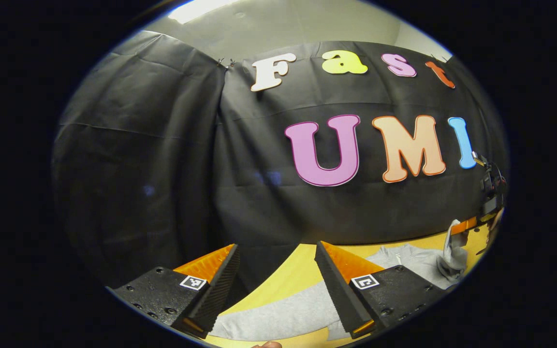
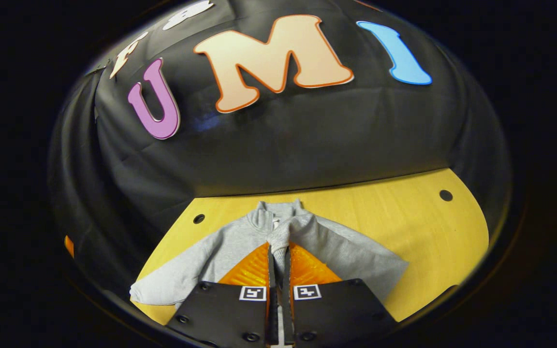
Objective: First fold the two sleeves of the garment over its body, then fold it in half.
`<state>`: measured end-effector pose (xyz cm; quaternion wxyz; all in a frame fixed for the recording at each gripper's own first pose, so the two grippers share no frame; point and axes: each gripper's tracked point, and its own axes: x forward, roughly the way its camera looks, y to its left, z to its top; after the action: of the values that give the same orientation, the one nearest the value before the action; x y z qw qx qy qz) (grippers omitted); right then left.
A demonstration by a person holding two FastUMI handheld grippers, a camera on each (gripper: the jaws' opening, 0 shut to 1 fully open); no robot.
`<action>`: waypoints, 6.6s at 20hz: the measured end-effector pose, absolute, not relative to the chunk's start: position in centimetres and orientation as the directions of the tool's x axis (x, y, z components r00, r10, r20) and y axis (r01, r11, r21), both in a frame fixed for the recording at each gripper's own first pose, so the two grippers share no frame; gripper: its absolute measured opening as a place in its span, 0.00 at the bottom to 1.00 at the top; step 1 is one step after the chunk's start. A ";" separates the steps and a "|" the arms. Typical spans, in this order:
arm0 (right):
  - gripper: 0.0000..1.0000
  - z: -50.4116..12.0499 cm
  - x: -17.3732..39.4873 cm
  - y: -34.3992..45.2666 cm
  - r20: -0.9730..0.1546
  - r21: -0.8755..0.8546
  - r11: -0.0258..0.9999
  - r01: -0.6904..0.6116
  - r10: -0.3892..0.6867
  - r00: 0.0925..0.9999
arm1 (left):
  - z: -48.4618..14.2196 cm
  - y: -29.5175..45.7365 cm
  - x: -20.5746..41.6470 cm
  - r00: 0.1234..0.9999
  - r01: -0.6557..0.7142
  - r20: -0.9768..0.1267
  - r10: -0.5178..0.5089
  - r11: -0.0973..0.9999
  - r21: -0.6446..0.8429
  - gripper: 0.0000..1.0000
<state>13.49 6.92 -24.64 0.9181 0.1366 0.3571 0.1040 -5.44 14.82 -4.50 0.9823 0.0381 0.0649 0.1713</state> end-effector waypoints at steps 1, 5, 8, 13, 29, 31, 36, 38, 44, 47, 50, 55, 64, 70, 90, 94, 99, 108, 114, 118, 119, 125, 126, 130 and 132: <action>0.06 -24.4 13.9 8.3 -0.622 0.326 0.938 -0.114 0.304 0.722 | -4.5 15.4 -5.8 0.929 -0.342 -0.115 0.352 0.934 0.098 0.92; 0.06 -24.2 15.0 14.5 -0.605 0.323 0.925 -0.200 0.364 0.708 | -5.1 17.1 -6.8 0.915 -0.371 -0.129 0.381 0.924 0.097 0.92; 0.06 -25.4 14.9 18.8 -0.615 0.307 0.916 -0.258 0.398 0.681 | -5.4 18.5 -7.6 0.906 -0.389 -0.138 0.399 0.916 0.095 0.93; 0.06 -28.4 13.9 24.8 -0.660 0.321 0.895 -0.309 0.445 0.605 | -6.7 21.0 -9.4 0.881 -0.433 -0.166 0.442 0.897 0.088 0.93; 0.98 -21.7 10.5 23.7 -0.540 0.322 0.857 -0.403 0.516 0.665 | -17.6 22.7 -9.9 0.820 -0.453 -0.368 0.439 0.890 0.052 0.92; 0.99 -22.1 10.3 21.9 -0.548 0.309 0.871 -0.383 0.492 0.676 | -20.1 23.6 -10.8 0.788 -0.478 -0.422 0.448 0.878 0.040 0.93; 0.98 -22.9 9.4 18.4 -0.574 0.258 0.903 -0.344 0.430 0.697 | -25.2 26.7 -12.6 0.703 -0.549 -0.520 0.485 0.835 0.036 0.93; 0.98 -23.3 9.0 17.6 -0.583 0.254 0.909 -0.329 0.416 0.698 | -27.3 27.6 -13.5 0.671 -0.566 -0.558 0.489 0.824 0.041 0.93; 0.95 -23.3 8.5 15.9 -0.590 0.244 0.922 -0.301 0.388 0.708 | -33.1 27.8 -15.5 0.563 -0.633 -0.678 0.473 0.774 0.014 0.94; 0.98 -23.3 8.5 15.0 -0.591 0.226 0.929 -0.294 0.371 0.716 | -35.3 27.8 -16.5 0.515 -0.658 -0.718 0.468 0.753 0.019 0.94; 0.98 -23.2 8.4 14.1 -0.595 0.217 0.933 -0.286 0.359 0.719 | -36.0 27.8 -17.1 0.493 -0.659 -0.732 0.469 0.751 0.037 0.94; 0.98 -22.9 8.3 13.0 -0.592 0.191 0.940 -0.283 0.340 0.731 | -36.3 27.7 -17.1 0.496 -0.661 -0.727 0.474 0.749 0.037 0.97; 0.99 -23.9 6.3 10.7 -0.605 0.216 0.944 -0.248 0.328 0.725 | -33.5 27.4 -16.7 0.530 -0.513 -0.770 0.355 0.857 0.042 0.01; 0.99 -23.7 4.7 7.9 -0.610 0.227 0.951 -0.209 0.306 0.731 | -28.4 25.6 -11.3 0.637 -0.465 -0.705 0.311 0.885 -0.029 0.00; 0.99 -23.6 -2.6 -3.9 -0.626 0.234 0.972 -0.028 0.173 0.760 | -16.7 7.1 7.6 0.859 -0.071 -0.510 0.038 0.996 -0.046 0.00; 0.99 -23.9 -3.5 -6.2 -0.628 0.237 0.971 0.000 0.154 0.763 | -15.2 0.6 10.5 0.874 0.026 -0.482 -0.052 0.998 -0.060 0.00; 0.99 -24.2 -4.9 -9.1 -0.636 0.232 0.972 0.026 0.131 0.761 | -14.7 -8.2 13.0 0.868 0.152 -0.470 -0.162 0.987 -0.059 0.00; 0.99 -25.0 -7.0 -13.9 -0.655 0.228 0.970 0.083 0.089 0.751 | -15.8 -23.3 14.2 0.806 0.331 -0.471 -0.359 0.932 -0.146 0.00; 0.98 -25.8 -7.6 -15.3 -0.669 0.228 0.969 0.098 0.083 0.739 | -19.5 -27.6 14.1 0.758 0.348 -0.528 -0.383 0.922 -0.169 0.00; 0.99 -26.3 -7.4 -15.0 -0.676 0.227 0.971 0.078 0.100 0.730 | -21.9 -28.8 13.6 0.727 0.357 -0.565 -0.390 0.918 -0.174 0.02; 0.99 -26.5 -7.2 -14.7 -0.680 0.229 0.971 0.072 0.106 0.726 | -22.0 -29.0 13.3 0.719 0.366 -0.564 -0.405 0.911 -0.188 0.05; 0.99 -27.2 -5.8 -12.9 -0.679 0.245 0.969 0.044 0.139 0.721 | -19.3 -25.8 12.7 0.778 0.365 -0.481 -0.405 0.914 -0.179 0.94; 0.99 -27.3 -5.4 -12.6 -0.678 0.248 0.968 0.042 0.142 0.721 | -18.8 -24.6 12.2 0.786 0.356 -0.475 -0.396 0.918 -0.176 0.94; 0.96 -27.5 -4.1 -10.8 -0.674 0.256 0.966 0.027 0.158 0.722 | -18.3 -17.9 9.4 0.821 0.303 -0.467 -0.328 0.944 -0.131 0.94; 0.95 -28.0 -3.8 -10.2 -0.677 0.249 0.968 0.017 0.161 0.718 | -18.4 -15.4 7.8 0.831 0.285 -0.460 -0.312 0.950 -0.129 0.94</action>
<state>-3.77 -10.17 -27.98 0.9190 0.1195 0.3736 0.0392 7.82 -15.35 -18.40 0.9565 -0.0276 0.2447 -0.1561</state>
